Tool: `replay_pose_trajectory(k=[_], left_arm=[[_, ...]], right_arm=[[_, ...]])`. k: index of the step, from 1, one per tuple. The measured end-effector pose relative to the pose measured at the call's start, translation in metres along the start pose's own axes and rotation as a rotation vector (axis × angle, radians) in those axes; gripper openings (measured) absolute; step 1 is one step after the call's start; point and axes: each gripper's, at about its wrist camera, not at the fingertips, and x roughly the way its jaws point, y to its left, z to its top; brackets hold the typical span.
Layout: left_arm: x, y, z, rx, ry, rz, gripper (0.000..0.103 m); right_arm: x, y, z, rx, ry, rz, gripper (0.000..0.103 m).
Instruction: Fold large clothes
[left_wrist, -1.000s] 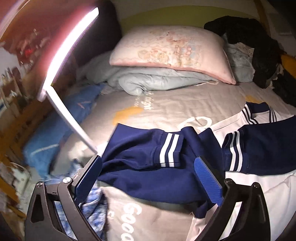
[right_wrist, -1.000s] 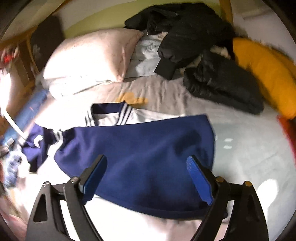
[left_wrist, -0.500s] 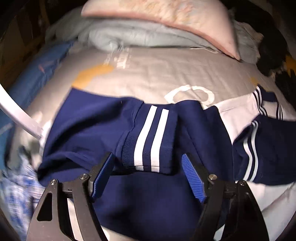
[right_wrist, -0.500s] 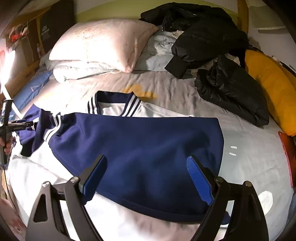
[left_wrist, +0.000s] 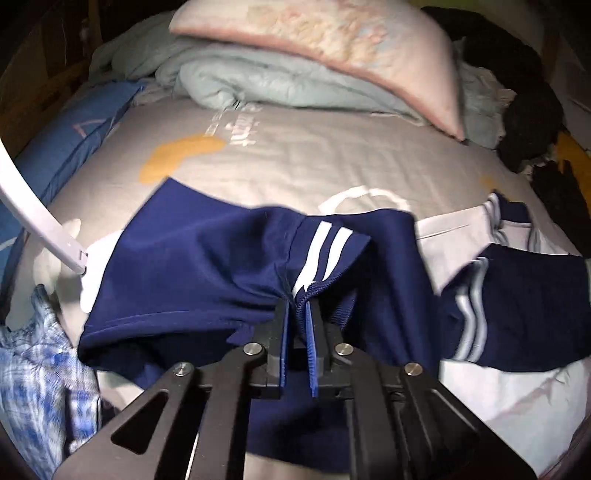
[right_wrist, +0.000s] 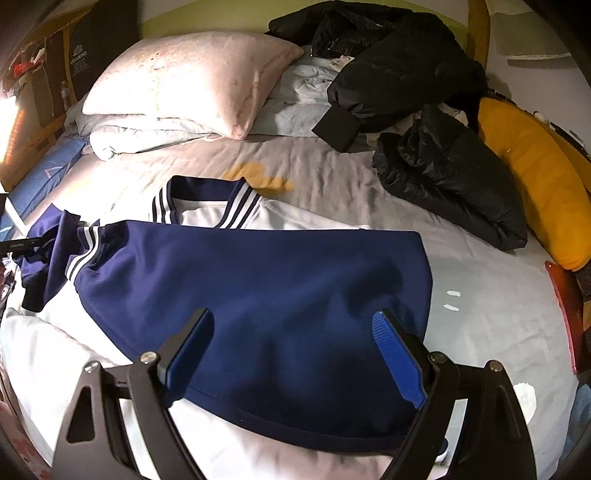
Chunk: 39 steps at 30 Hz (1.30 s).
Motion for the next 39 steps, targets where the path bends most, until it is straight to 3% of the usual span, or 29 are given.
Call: replay_pose_trajectory(k=[4,7,10,14,17,23,25,28,32,33,34,35,36,39], left_arm=[[-0.052,-0.025,0.002,-0.002,-0.1,-0.184,0.003],[-0.091,-0.058,-0.003,0.059,-0.185,-0.258,0.003],[-0.108,-0.097,-0.011,0.131,-0.203,-0.29,0.003],[-0.109,-0.132,-0.02,0.139,-0.184,-0.389,0.003],[-0.104,-0.164,-0.031,0.174,-0.169,-0.413,0.003],[-0.093,-0.219,-0.07,0.26,-0.023,-0.522,0.0],[-0.104,-0.243,-0.088,0.344,-0.02,-0.501,0.0],[-0.128,-0.268,-0.11,0.469,-0.113,-0.385,0.0],[-0.131,-0.256,-0.107,0.422,-0.126,-0.363,0.004],[-0.127,-0.25,-0.105,0.413,-0.121,-0.351,0.008],[-0.12,-0.245,-0.103,0.41,-0.109,-0.326,0.024],[-0.112,-0.24,-0.101,0.413,-0.094,-0.293,0.049],[-0.104,-0.234,-0.099,0.411,-0.091,-0.257,0.057],[-0.079,-0.223,-0.102,0.42,-0.07,-0.165,0.059]], right_arm=[[-0.005,0.0,0.0,0.011,-0.01,0.002,0.086],[-0.011,0.002,0.001,0.02,-0.022,0.009,0.086],[-0.016,0.004,0.001,0.026,-0.032,0.022,0.086],[-0.024,0.008,0.001,0.024,-0.044,0.036,0.086],[-0.028,0.009,0.001,0.037,-0.043,0.067,0.086],[-0.023,0.01,0.0,0.078,-0.002,0.155,0.086],[-0.02,0.013,-0.001,0.071,0.004,0.147,0.086],[-0.016,0.018,-0.003,0.062,0.012,0.148,0.086],[-0.014,0.033,-0.008,0.047,0.023,0.208,0.086],[-0.013,0.037,-0.007,0.038,0.027,0.218,0.086],[-0.013,0.043,-0.008,0.025,0.029,0.225,0.086],[-0.013,0.051,-0.007,0.01,0.026,0.226,0.086],[-0.014,0.056,-0.008,0.003,0.025,0.23,0.086],[-0.014,0.069,-0.007,-0.01,0.028,0.254,0.086]])
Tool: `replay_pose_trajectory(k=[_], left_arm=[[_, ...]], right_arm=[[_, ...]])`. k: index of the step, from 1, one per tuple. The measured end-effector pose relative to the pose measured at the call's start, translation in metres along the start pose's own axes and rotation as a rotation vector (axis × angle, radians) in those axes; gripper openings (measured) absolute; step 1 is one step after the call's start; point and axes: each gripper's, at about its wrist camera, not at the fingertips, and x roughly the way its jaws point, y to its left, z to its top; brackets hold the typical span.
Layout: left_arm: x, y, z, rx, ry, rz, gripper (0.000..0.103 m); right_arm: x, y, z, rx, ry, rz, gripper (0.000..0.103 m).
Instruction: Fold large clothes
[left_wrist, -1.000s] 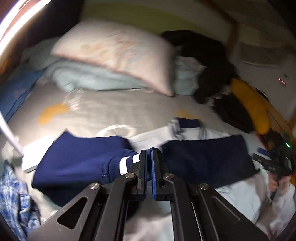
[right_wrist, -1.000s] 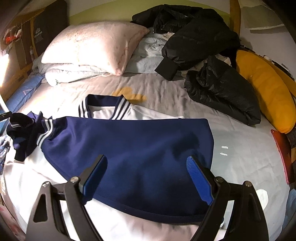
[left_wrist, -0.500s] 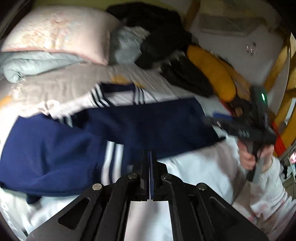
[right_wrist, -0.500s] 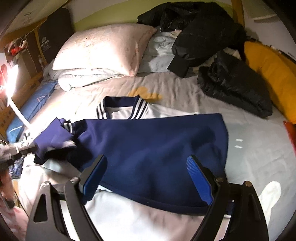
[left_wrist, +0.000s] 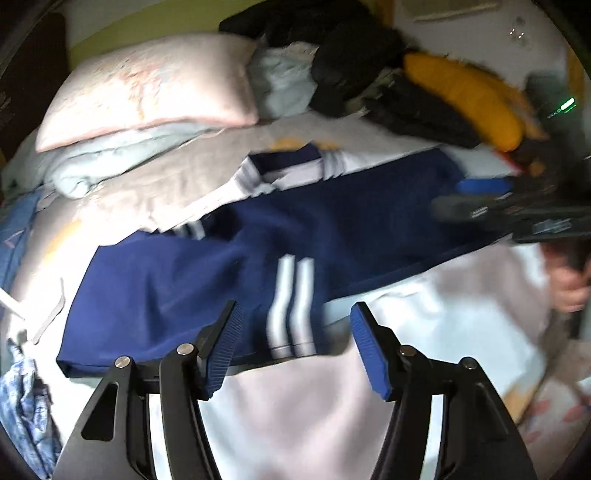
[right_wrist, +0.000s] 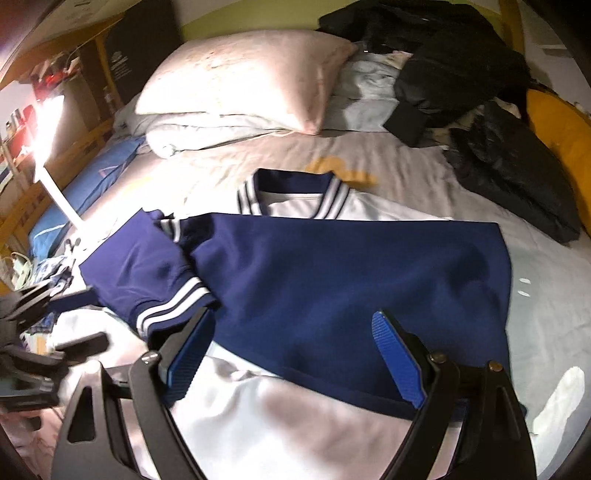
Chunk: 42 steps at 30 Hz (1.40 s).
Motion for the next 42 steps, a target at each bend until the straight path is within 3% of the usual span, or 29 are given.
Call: replay_pose_trajectory(k=[4,6,10,13,15,18,19,20,21,22,25,28,32,34,37,38,40,42], left_arm=[[0.019,0.003,-0.013,0.067,0.062,-0.029,0.06],[0.022,-0.002,-0.019,0.105,0.069,-0.009,0.061],[0.037,-0.013,-0.027,0.172,0.097,0.029,0.084],[0.05,-0.017,-0.031,0.235,0.121,0.098,0.085],[0.058,-0.013,-0.03,0.232,0.131,0.12,0.087],[0.066,0.0,-0.026,0.162,0.118,0.078,0.089],[0.07,0.003,-0.025,0.138,0.124,0.058,0.082],[0.071,0.006,-0.024,0.116,0.122,0.024,0.059],[0.07,0.008,-0.022,0.093,0.111,0.015,0.051],[0.067,0.011,-0.02,0.066,0.092,0.034,0.024],[0.05,0.02,-0.012,-0.028,0.021,-0.024,0.016],[0.031,0.021,-0.006,-0.099,-0.04,-0.148,0.012],[0.018,-0.007,0.0,-0.076,-0.059,-0.293,0.012],[0.02,-0.029,-0.003,-0.037,-0.023,-0.313,0.014],[0.019,-0.047,-0.007,-0.027,0.044,-0.326,0.025],[0.013,-0.05,-0.005,-0.01,0.034,-0.324,0.037],[0.0,-0.051,-0.003,0.036,-0.012,-0.276,0.047],[-0.01,-0.05,0.0,0.049,-0.042,-0.204,0.05]], right_arm=[[0.0,0.011,-0.003,-0.042,0.003,-0.002,0.086],[0.0,0.012,-0.005,-0.055,0.003,-0.015,0.086],[0.003,0.006,-0.005,-0.036,0.016,-0.021,0.086],[0.003,0.0,-0.004,-0.009,0.023,-0.015,0.086],[0.002,-0.001,-0.004,-0.009,0.021,-0.016,0.086],[0.0,0.0,-0.005,-0.021,0.016,-0.027,0.086],[0.0,0.0,-0.005,-0.025,0.017,-0.029,0.086],[0.0,0.0,-0.005,-0.026,0.019,-0.03,0.086],[0.0,0.0,-0.005,-0.026,0.021,-0.031,0.086],[0.001,0.0,-0.005,-0.024,0.022,-0.032,0.086],[-0.001,0.0,-0.005,-0.019,0.022,-0.031,0.086],[-0.003,-0.002,-0.004,-0.005,0.015,-0.019,0.086],[-0.004,-0.006,-0.001,0.05,0.017,0.06,0.086],[-0.002,-0.006,-0.002,0.074,0.032,0.103,0.086],[0.005,-0.003,-0.005,0.066,0.06,0.093,0.086],[0.01,-0.002,-0.008,0.055,0.074,0.084,0.086],[0.017,-0.002,-0.012,0.053,0.093,0.08,0.086],[0.024,-0.003,-0.014,0.056,0.112,0.089,0.086]])
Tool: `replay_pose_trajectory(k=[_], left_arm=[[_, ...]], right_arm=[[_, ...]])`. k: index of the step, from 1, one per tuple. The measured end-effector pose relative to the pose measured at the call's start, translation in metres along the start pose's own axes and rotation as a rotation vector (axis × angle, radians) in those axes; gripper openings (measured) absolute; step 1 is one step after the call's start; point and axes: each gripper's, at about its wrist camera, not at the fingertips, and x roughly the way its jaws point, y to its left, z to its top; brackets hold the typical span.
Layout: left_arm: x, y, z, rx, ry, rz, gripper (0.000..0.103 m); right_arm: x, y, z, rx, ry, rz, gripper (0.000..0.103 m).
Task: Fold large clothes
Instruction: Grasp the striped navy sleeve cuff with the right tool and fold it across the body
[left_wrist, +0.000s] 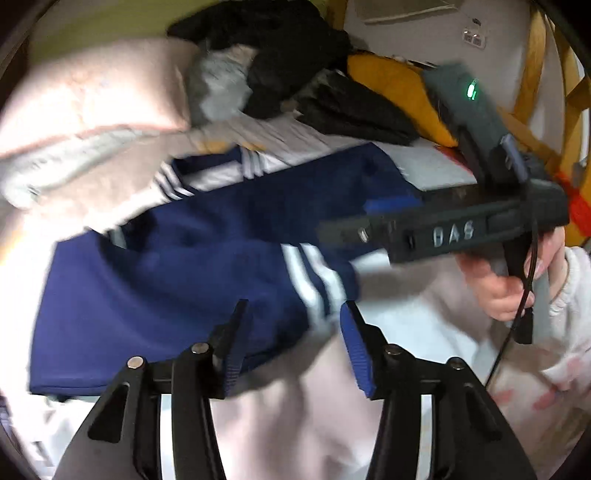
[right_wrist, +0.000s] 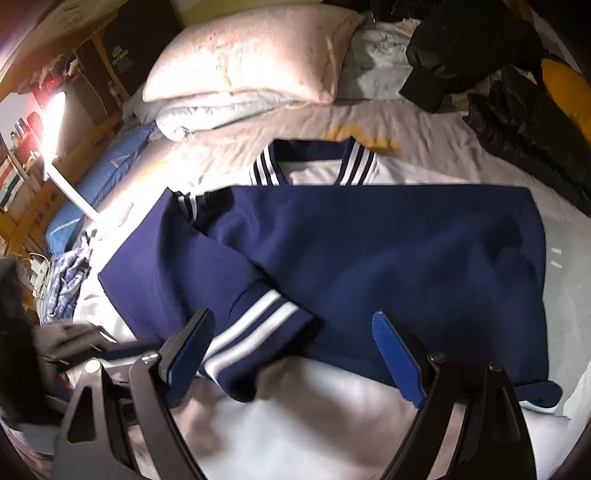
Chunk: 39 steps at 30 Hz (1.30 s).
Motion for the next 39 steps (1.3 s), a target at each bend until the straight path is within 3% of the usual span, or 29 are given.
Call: replay_pose_trajectory(k=[8,12,13,15,16,17,18,21,23,30,33,39], left_arm=[[-0.018,0.044,0.003,-0.074,-0.05,0.144,0.065],[-0.016,0.07,-0.001,-0.172,-0.039,0.141,0.067],[-0.014,0.074,-0.002,-0.203,-0.039,0.142,0.067],[-0.01,0.078,-0.002,-0.236,-0.03,0.16,0.067],[-0.009,0.078,-0.002,-0.239,-0.029,0.161,0.067],[-0.009,0.077,-0.002,-0.234,-0.031,0.161,0.067],[-0.01,0.075,-0.002,-0.226,-0.035,0.169,0.067],[-0.016,0.072,-0.002,-0.204,-0.06,0.192,0.067],[-0.021,0.072,-0.003,-0.207,-0.071,0.2,0.067],[-0.018,0.081,-0.005,-0.25,-0.055,0.16,0.067],[-0.017,0.077,-0.004,-0.232,-0.053,0.181,0.067],[-0.023,0.084,-0.004,-0.252,-0.072,0.205,0.067]], right_arm=[[0.038,0.014,-0.012,-0.001,0.121,0.087,0.082],[0.05,0.022,-0.018,-0.021,0.115,0.066,0.075],[0.053,0.022,-0.019,-0.03,0.11,0.057,0.071],[0.059,0.021,-0.021,-0.036,0.102,0.038,0.053],[0.059,0.02,-0.021,-0.035,0.087,0.02,0.038],[0.057,0.018,-0.019,-0.035,0.066,0.004,0.015],[0.056,0.016,-0.018,-0.032,0.046,-0.005,0.011],[0.047,0.005,-0.006,0.015,0.0,-0.029,0.01],[0.03,-0.004,0.005,0.025,-0.072,-0.089,0.009],[-0.017,-0.048,0.036,-0.019,-0.33,-0.491,0.009],[-0.025,-0.076,0.044,0.026,-0.345,-0.568,0.009],[-0.037,-0.119,0.052,0.119,-0.336,-0.6,0.009]])
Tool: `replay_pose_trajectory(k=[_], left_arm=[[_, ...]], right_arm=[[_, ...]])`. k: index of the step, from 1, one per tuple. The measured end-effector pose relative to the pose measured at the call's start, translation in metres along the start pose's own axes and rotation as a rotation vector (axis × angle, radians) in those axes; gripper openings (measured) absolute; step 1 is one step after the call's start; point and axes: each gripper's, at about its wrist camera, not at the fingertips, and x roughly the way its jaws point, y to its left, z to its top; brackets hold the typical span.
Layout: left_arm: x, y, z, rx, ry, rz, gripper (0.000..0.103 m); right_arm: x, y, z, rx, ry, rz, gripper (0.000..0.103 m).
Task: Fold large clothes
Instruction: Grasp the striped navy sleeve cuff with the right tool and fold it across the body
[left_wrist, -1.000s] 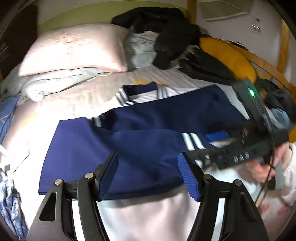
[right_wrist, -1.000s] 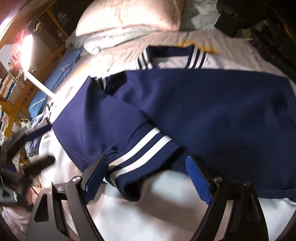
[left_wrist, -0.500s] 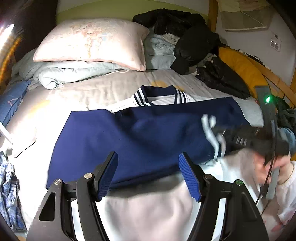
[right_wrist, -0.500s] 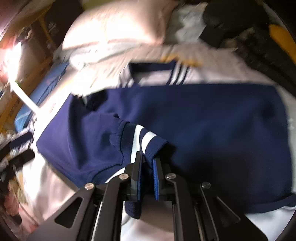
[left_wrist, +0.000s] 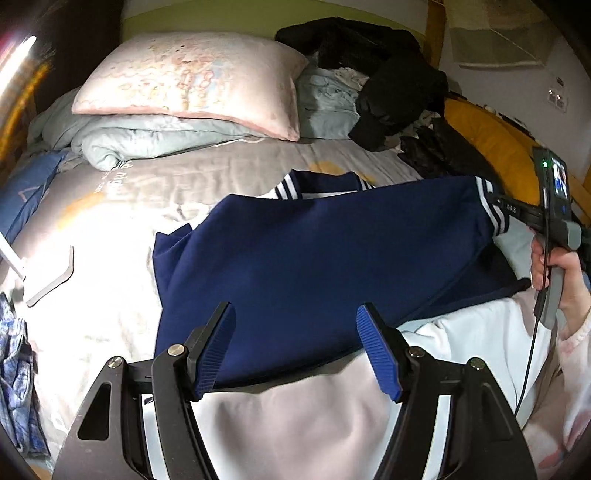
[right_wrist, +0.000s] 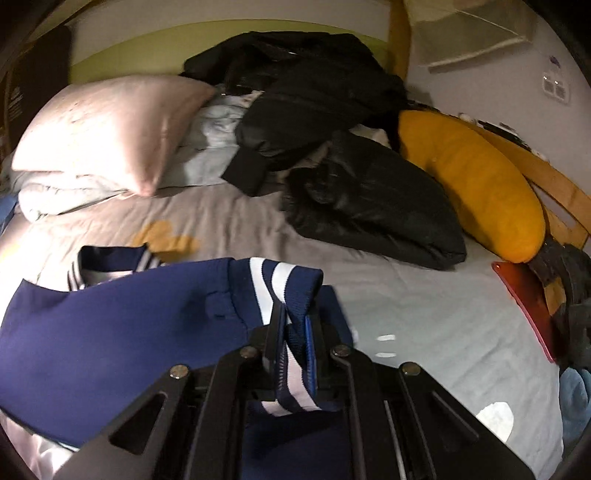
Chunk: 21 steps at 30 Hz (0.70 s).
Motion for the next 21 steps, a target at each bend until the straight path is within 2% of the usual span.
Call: replay_pose_trajectory(k=[5,11,15,18,20,21], left_arm=[[0.0,0.013,0.002,-0.024,-0.007,0.042,0.067],[-0.004,0.034,0.005,-0.075,-0.014,0.077,0.067],[-0.006,0.05,0.009,-0.107,-0.024,0.11,0.067],[-0.01,0.056,0.012,-0.124,-0.033,0.105,0.067],[-0.016,0.055,0.015,-0.12,-0.054,0.105,0.067],[-0.019,0.054,0.016,-0.113,-0.067,0.111,0.067]], right_arm=[[0.006,0.008,-0.004,-0.013,0.056,-0.025,0.009],[-0.008,-0.007,0.0,0.025,0.032,-0.05,0.009],[0.006,-0.004,-0.009,-0.018,0.1,-0.037,0.011],[-0.005,-0.002,-0.013,-0.013,0.064,-0.062,0.027],[-0.021,-0.002,-0.011,0.006,0.023,-0.019,0.051],[-0.03,-0.002,-0.01,0.021,0.011,0.02,0.055]])
